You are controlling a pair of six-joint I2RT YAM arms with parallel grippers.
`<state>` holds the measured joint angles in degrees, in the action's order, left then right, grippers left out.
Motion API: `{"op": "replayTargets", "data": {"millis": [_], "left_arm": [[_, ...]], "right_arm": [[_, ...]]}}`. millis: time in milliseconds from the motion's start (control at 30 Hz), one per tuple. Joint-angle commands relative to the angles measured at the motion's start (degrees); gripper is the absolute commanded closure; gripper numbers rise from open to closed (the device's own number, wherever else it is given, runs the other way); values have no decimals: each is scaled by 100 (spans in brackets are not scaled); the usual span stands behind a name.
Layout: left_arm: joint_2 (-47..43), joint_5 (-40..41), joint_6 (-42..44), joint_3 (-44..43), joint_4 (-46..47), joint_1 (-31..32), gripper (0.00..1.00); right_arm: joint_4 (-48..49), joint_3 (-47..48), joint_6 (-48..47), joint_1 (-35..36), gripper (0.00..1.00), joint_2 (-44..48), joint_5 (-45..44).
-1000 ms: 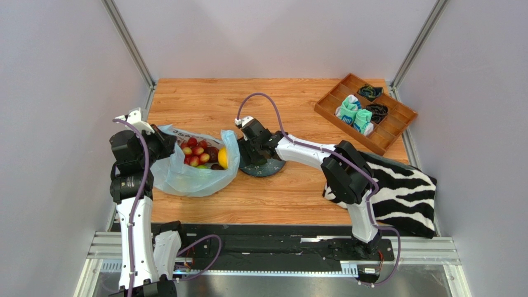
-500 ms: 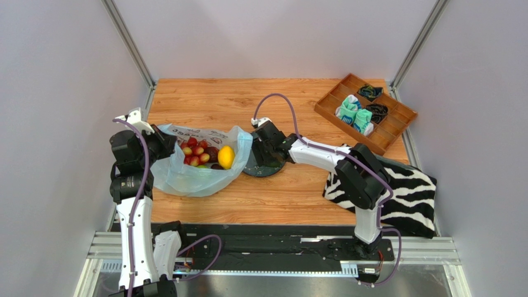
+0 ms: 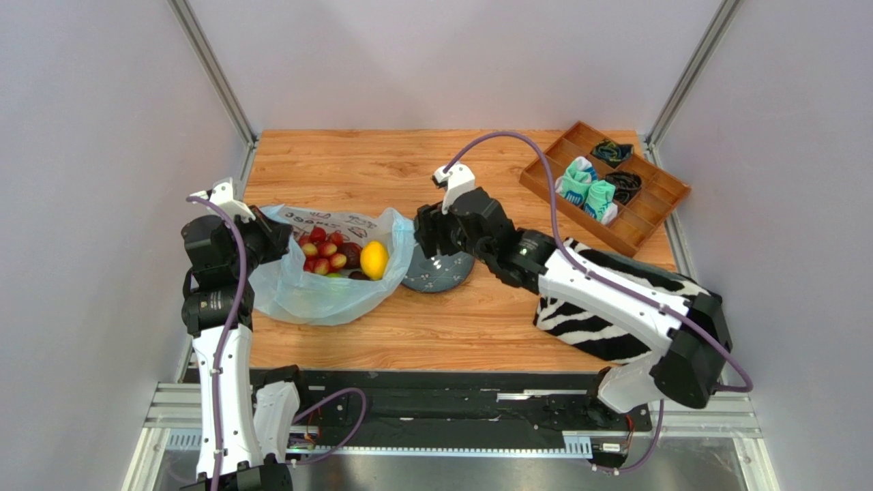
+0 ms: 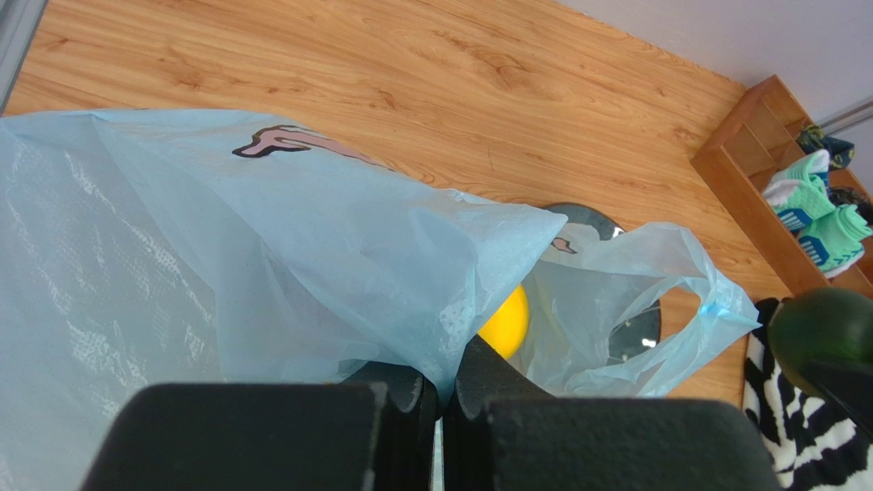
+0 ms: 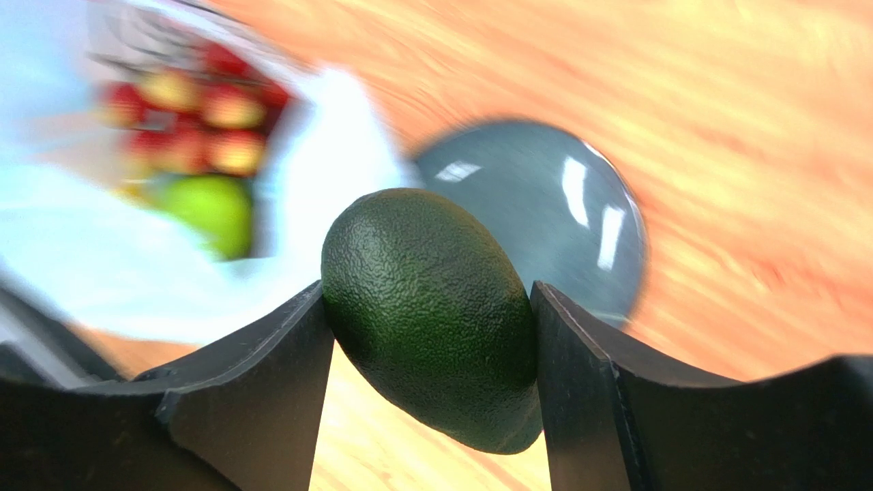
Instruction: Place the fruits into the plastic bag
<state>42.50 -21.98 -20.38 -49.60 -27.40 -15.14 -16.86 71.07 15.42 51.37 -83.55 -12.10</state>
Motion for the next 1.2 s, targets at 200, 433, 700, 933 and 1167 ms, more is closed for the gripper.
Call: {"op": "replayTargets", "data": {"millis": [200, 433, 700, 933, 1167], "left_arm": [[-40, -61, -45, 12, 182, -42, 100], [-31, -70, -45, 12, 191, -42, 100], [-49, -79, -54, 12, 200, -42, 100], [-49, -79, -45, 12, 191, -42, 100], [-49, -87, -45, 12, 200, -51, 100]], "right_arm": [[1089, 564, -1023, 1462, 77, 42, -223], [-26, 1952, -813, 1560, 78, -1241, -434], [-1099, 3755, -812, 1560, 77, -2964, -442], [-1249, 4476, -821, 1507, 73, -3870, -1022], [-1232, 4829, -681, 1323, 68, -4371, -1005]]}}
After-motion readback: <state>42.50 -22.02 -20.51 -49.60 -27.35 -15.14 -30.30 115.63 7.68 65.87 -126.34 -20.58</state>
